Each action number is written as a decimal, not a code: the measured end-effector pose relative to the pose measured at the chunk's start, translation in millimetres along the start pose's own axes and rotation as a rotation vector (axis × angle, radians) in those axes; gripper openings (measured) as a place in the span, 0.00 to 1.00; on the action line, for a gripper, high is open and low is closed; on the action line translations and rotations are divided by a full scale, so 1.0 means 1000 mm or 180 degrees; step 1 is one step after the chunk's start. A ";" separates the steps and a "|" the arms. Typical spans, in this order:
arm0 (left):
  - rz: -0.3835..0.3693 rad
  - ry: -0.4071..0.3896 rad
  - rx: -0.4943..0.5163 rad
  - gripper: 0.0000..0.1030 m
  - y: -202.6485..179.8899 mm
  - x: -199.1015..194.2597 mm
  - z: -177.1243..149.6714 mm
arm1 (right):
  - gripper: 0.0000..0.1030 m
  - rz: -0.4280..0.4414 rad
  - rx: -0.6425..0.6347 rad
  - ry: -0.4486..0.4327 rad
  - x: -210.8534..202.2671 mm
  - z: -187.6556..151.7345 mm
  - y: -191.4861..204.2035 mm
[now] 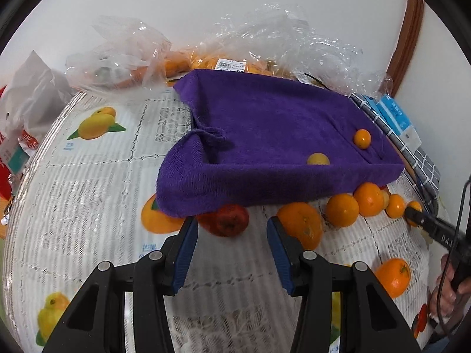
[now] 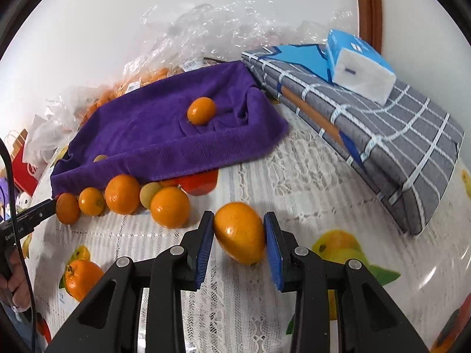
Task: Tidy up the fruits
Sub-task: 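Grasp another orange with the right gripper while the left grasps a small red fruit, then carry both fruits onto the towel and open the right gripper, then open the left gripper to release the red fruit onto the towel, then grasp an orange with the right gripper while the left grasps a large orange, then lift both held oranges toward the purple towel, then open the right gripper to drop its orange while the left releases its orange onto the towel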
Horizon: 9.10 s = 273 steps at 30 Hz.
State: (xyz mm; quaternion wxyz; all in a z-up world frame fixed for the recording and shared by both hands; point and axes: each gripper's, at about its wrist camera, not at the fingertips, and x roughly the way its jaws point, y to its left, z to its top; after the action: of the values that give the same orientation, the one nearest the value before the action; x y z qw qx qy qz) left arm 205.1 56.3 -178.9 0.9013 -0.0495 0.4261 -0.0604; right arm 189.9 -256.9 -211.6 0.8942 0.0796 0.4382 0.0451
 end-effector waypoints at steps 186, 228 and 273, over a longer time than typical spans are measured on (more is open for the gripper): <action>-0.0586 -0.0474 0.0185 0.38 -0.033 -0.013 -0.012 | 0.31 -0.0018 -0.0267 -0.0323 -0.014 -0.019 0.044; -0.0122 -0.1380 0.0003 0.38 -0.022 -0.096 0.028 | 0.31 0.0075 -0.0242 -0.0887 -0.072 0.053 0.064; -0.0471 -0.0599 -0.0469 0.38 0.001 0.028 0.062 | 0.31 0.0260 -0.0378 -0.0193 0.069 0.082 0.090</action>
State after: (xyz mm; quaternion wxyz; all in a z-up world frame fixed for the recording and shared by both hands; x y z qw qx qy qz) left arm 270.9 55.8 -161.7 0.9243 -0.1523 0.3382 -0.0903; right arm 296.1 -166.2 -199.5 0.9076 0.0455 0.4038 0.1050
